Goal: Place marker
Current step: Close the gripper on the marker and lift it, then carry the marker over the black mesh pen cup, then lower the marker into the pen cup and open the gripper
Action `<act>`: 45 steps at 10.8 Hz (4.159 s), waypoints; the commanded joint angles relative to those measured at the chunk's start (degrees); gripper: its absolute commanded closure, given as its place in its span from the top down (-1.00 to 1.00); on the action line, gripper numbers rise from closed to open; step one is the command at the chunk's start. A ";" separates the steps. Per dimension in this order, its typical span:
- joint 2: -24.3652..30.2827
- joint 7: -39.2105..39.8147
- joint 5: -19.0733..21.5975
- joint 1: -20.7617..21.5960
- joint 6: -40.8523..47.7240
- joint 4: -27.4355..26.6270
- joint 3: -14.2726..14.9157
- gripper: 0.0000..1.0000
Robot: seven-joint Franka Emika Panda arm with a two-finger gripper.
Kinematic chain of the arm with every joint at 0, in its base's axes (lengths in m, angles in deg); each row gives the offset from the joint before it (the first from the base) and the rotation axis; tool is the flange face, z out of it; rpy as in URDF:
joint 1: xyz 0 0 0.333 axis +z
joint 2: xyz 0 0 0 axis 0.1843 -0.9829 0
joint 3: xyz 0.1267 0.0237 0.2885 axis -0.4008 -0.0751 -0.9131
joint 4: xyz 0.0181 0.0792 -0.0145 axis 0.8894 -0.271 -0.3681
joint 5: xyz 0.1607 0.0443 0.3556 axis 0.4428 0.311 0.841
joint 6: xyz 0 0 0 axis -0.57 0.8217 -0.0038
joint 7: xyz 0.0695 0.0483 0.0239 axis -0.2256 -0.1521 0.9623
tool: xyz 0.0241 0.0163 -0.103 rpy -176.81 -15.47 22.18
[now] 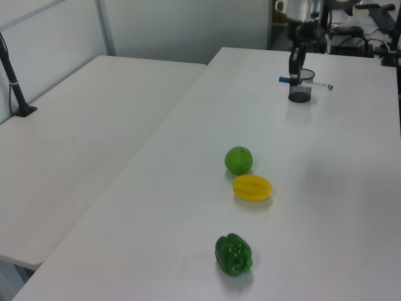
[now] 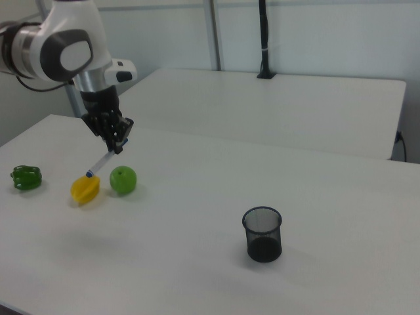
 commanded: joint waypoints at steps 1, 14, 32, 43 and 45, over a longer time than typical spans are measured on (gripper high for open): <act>5.73 3.13 2.18 -0.34 4.70 -0.21 2.25 -1.00; 5.05 17.63 2.09 -0.60 -14.59 -1.26 21.58 -1.00; -13.85 16.67 5.17 -5.35 -70.32 -15.67 23.26 -1.00; -14.03 16.50 5.17 -4.91 -69.90 -16.82 21.94 -0.09; -14.03 16.41 5.17 -4.91 -69.90 -16.91 21.94 0.53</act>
